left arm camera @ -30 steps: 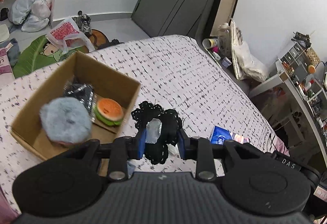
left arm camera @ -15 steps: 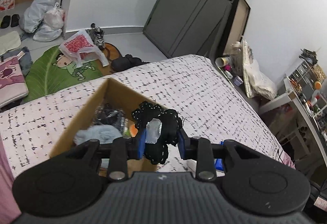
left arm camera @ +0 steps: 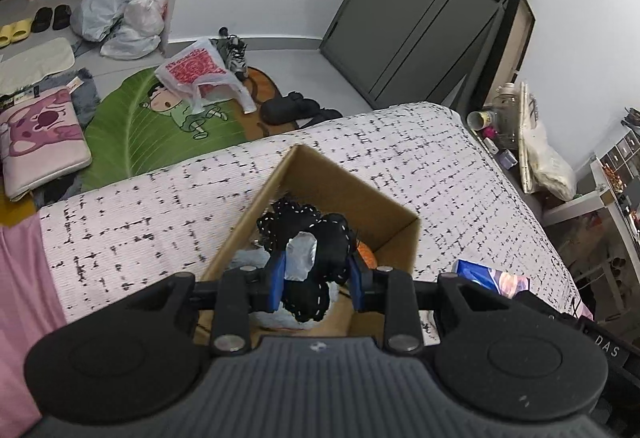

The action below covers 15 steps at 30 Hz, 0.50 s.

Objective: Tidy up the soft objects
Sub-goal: 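Carry the black lace item and tissue pack over the box with both tools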

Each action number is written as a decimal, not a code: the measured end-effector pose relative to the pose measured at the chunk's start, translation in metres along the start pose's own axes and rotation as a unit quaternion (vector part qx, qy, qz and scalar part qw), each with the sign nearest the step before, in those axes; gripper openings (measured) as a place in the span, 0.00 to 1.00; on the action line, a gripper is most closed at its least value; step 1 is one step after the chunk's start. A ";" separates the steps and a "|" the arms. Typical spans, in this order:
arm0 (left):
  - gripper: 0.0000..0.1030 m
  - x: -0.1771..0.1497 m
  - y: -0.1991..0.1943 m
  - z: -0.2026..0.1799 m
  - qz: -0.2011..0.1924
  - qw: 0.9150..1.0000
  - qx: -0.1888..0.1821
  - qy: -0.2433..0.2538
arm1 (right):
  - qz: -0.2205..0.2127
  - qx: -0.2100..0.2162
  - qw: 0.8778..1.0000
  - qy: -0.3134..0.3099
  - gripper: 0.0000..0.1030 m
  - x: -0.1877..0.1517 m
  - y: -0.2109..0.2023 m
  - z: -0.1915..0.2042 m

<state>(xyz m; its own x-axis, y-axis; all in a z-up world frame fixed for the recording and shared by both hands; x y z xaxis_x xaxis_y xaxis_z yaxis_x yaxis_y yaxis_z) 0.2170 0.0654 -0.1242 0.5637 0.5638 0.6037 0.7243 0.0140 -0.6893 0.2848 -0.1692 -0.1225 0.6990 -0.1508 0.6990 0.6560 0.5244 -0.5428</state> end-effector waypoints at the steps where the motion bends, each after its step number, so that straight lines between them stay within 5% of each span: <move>1: 0.30 0.000 0.000 0.004 0.001 1.000 0.000 -0.002 | 0.003 0.000 1.000 -0.004 0.16 -0.002 0.002 0.004; 10: 0.34 -0.009 0.010 0.026 0.036 0.999 0.008 -0.015 | 0.022 0.004 0.999 -0.038 0.16 -0.016 0.017 0.038; 15: 0.46 -0.009 0.015 0.034 0.053 0.998 0.008 -0.027 | 0.034 0.008 0.998 -0.054 0.16 -0.026 0.025 0.053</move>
<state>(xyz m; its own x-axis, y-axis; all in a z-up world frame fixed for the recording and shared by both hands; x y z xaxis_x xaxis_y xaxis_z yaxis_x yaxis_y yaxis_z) 0.2092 0.0886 -0.1533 0.6134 0.6070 0.5053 0.6560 -0.0354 -0.7539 0.2683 -0.1078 -0.1292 0.7063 -0.0235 0.7076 0.6032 0.5433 -0.5840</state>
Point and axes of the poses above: each gripper's, at about its wrist camera, not at the fingertips, and y roughly the way its jaws point, z to its left, x to its top, the point moved 8 cm from there along y, roughly the way its jaws point, and after that the axes turned 4 degrees about -z, right-handed, at the moved point
